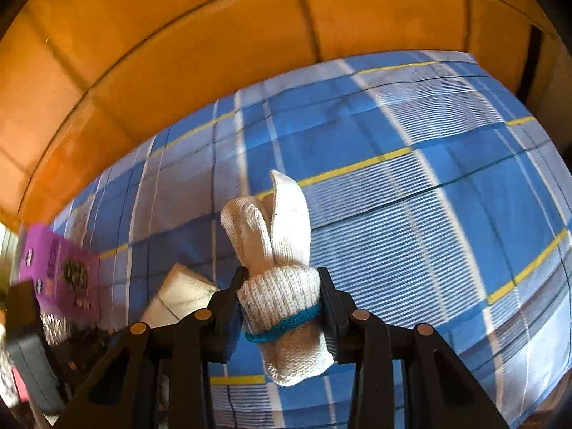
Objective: Organize soft objects
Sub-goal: 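Grasp the beige mesh cloth bundle with left tool while right tool holds the gloves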
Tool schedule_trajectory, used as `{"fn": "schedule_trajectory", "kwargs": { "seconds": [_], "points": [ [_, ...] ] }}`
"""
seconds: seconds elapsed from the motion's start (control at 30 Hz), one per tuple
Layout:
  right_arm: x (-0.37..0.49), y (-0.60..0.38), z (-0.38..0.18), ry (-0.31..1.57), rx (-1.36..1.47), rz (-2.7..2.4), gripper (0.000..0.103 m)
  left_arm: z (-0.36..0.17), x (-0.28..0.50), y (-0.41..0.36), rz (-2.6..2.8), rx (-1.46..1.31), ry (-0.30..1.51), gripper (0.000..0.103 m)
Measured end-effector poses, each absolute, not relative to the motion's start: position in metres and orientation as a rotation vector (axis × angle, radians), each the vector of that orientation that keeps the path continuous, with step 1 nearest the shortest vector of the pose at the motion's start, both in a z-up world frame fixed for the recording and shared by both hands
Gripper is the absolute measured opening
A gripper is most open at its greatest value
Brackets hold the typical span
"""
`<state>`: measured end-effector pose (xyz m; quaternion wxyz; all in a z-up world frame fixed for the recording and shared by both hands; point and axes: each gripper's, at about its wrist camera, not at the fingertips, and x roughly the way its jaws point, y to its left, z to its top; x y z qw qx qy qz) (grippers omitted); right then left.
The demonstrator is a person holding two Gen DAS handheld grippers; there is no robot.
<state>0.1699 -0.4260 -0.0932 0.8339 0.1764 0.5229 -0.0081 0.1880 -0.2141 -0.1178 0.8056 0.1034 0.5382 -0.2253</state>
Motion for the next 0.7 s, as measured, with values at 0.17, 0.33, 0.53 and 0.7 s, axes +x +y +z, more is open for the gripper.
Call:
{"fn": "schedule_trajectory", "kwargs": {
  "seconds": [0.17, 0.33, 0.53, 0.7],
  "points": [
    [0.175, -0.41, -0.11, 1.201, 0.284, -0.016, 0.036, -0.117, 0.184, -0.199, -0.517, 0.253, 1.124, 0.047],
    [0.177, -0.409, -0.12, 1.243, 0.255, -0.046, 0.037, -0.117, 0.175, -0.205, -0.472, 0.398, 1.021, 0.077],
    [0.178, -0.404, -0.123, 1.247, 0.226, -0.051, 0.038, -0.115, 0.182, -0.209, -0.45, 0.423, 0.99, 0.077],
    [0.183, -0.398, -0.124, 1.253, 0.207, -0.052, 0.04, -0.118, 0.19, -0.226, -0.464, 0.459, 0.958, 0.069]
  ]
}}
